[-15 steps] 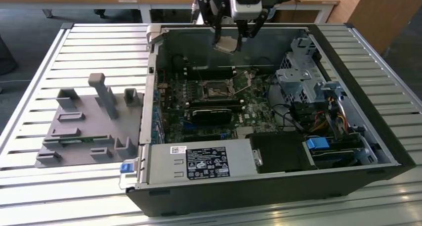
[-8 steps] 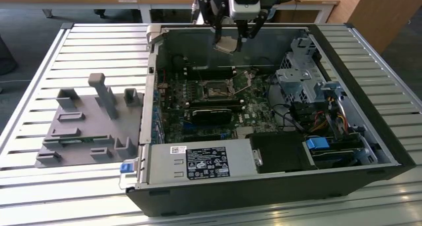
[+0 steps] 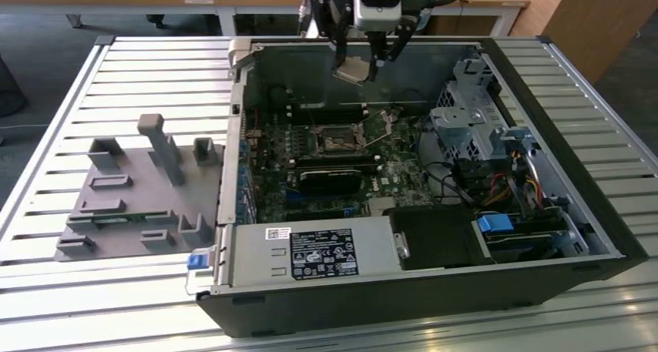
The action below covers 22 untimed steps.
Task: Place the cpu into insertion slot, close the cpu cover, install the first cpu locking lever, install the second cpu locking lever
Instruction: 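Place the cpu into insertion slot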
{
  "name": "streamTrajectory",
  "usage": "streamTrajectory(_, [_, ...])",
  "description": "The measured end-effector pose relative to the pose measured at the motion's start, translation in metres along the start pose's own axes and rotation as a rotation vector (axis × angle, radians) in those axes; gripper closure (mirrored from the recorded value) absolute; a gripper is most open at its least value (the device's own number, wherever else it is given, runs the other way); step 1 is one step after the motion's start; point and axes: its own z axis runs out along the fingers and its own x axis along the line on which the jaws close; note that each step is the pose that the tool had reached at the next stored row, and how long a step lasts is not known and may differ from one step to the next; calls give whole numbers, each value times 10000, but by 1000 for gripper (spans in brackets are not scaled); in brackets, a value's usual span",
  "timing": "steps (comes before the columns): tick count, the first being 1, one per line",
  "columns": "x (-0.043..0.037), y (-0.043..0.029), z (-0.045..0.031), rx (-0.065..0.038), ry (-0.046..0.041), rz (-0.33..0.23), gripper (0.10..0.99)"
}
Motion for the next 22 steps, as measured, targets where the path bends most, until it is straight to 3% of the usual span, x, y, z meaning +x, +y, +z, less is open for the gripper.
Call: streamTrajectory(22, [1, 1, 12, -2, -83, 1075, 545])
